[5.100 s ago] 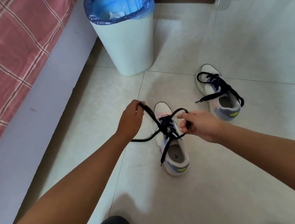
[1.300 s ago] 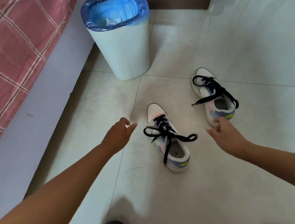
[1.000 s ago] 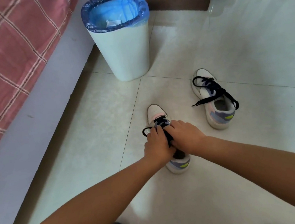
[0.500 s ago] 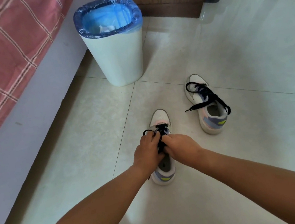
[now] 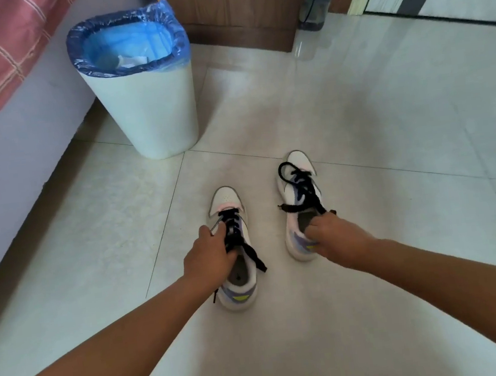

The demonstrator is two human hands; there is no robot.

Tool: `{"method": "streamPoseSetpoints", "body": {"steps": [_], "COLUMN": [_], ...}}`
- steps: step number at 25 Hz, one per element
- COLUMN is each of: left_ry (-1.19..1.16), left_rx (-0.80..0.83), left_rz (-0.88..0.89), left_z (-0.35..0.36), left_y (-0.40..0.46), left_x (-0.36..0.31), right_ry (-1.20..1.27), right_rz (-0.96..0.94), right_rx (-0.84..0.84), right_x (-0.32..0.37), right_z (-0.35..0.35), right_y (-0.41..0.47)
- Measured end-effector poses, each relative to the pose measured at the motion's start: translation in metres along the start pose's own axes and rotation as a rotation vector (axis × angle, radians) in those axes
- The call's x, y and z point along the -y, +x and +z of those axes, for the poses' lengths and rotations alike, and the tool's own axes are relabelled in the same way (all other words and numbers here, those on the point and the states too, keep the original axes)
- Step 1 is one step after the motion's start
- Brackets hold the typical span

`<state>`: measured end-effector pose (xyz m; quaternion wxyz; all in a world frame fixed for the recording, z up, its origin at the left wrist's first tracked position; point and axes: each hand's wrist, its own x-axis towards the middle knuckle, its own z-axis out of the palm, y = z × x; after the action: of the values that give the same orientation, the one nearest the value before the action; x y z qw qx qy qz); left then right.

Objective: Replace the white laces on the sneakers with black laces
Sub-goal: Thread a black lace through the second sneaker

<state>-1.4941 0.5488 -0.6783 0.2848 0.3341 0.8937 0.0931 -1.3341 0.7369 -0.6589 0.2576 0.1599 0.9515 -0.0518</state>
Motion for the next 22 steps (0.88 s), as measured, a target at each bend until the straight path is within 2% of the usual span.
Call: {"method": "streamPoseSetpoints", "body": {"steps": [3,5,7,9,11,14,16,19,22], "left_ry": [0.091,0.220,0.347,0.331,0.248,0.291,0.321,0.471,0.517], "left_rx": [0.110,0.174,0.086,-0.131,-0.188,0.067,0.029,-0.080,0.027], "left_rz": [0.006,0.032,0.125,0.361,0.521,0.423,0.401,0.294,0.244], "left_z": [0.001,-0.003,-0.008,0.001,0.011,0.031,0.044,0.056,0.057], "left_y": [-0.009,-0.020,-0.030,-0.040,-0.041,-0.022,-0.012,-0.011,-0.011], "left_x": [-0.008,-0.019,-0.028,-0.036,-0.051,-0.069,-0.073,-0.075,-0.086], "right_ry": [0.075,0.131,0.216,0.292,0.328,0.237,0.142,0.002,-0.007], "right_rz": [-0.272,-0.324,-0.119,0.182,0.313,0.284,0.236,-0.001,-0.119], "right_rx": [-0.008,-0.157,-0.275,-0.213,-0.128,-0.142,-0.232,-0.394,-0.470], "right_x": [0.037,0.041,0.038,0.037,0.041,0.050,0.049,0.043,0.035], "right_z": [0.009,0.013,0.008,0.003,0.005,0.006,0.007,0.013,0.017], "right_y": [-0.035,-0.055,-0.060,-0.052,-0.033,-0.016,-0.015,-0.017,-0.019]}}
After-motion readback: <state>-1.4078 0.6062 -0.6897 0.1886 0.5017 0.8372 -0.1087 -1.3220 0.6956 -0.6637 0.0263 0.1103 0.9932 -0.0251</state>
